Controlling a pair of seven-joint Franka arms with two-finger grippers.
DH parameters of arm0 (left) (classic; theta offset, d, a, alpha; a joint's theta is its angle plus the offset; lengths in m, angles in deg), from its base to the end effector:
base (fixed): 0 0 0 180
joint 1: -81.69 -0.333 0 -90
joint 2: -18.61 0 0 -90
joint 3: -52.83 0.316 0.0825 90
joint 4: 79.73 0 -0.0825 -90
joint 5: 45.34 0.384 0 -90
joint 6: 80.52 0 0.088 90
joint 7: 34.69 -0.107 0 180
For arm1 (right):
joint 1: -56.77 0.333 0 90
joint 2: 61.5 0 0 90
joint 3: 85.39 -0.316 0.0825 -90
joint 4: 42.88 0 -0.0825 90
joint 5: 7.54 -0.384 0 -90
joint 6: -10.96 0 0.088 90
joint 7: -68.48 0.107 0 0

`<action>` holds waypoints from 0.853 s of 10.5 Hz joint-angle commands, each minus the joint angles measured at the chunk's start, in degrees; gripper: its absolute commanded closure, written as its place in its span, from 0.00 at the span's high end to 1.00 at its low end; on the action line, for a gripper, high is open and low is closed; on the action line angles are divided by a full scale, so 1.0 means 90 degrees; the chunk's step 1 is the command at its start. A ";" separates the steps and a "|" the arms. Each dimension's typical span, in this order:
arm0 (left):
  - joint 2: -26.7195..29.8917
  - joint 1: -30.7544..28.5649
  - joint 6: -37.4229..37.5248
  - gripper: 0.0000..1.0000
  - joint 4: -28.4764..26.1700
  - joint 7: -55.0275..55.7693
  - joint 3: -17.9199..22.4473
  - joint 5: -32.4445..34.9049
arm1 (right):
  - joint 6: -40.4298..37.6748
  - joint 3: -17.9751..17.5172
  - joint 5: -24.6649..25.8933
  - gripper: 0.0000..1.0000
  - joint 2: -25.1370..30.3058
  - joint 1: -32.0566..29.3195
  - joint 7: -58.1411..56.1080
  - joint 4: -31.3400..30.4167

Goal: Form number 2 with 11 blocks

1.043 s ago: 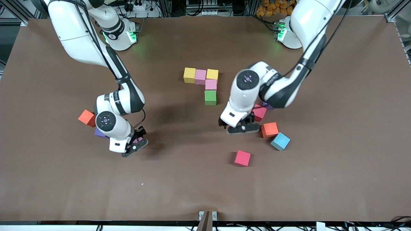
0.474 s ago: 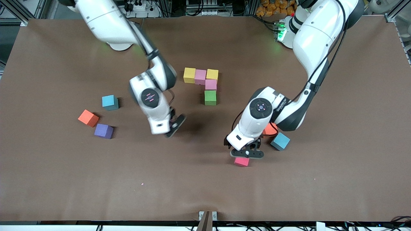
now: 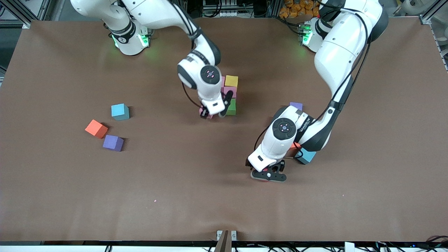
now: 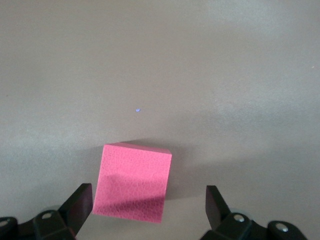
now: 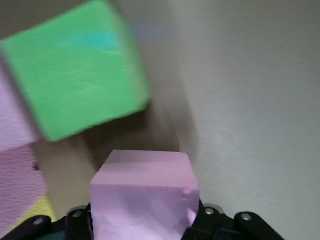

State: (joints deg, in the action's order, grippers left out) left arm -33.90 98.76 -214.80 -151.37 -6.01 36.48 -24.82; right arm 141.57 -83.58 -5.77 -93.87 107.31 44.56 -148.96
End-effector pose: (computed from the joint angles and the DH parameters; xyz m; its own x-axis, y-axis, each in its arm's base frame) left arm 0.6804 -0.3674 0.2402 0.9611 -0.1662 0.2206 -0.1775 -0.9836 0.0325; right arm 0.4140 0.4721 0.2052 0.2697 0.9527 -0.1401 0.9612 -0.2752 -0.0213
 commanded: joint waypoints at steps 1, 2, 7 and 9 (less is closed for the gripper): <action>-0.0200 0.0115 0.0008 1.00 0.0343 -0.0423 0.0195 0.0005 | 0.0106 0.0063 0.0300 0.21 0.0315 0.0204 -0.0446 -0.0361; -0.0249 0.0115 -0.0011 1.00 0.0372 -0.0443 0.0205 0.0005 | 0.0136 0.0063 0.0330 0.21 0.0325 0.0223 -0.0593 -0.0371; -0.0416 0.0134 -0.0294 1.00 0.0392 -0.0599 0.0331 0.0014 | 0.1063 0.0043 0.0330 0.22 0.0267 0.0204 -0.1053 -0.0625; -0.0465 0.0212 -0.0343 1.00 0.0363 -0.0590 0.0351 0.0014 | 0.1093 0.0043 0.0320 0.22 0.0238 0.0204 -0.1043 -0.0596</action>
State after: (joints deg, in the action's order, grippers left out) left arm -36.90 99.57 -217.59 -149.87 -10.16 38.77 -24.82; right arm 150.78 -83.18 -3.75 -92.96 109.16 35.47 -153.07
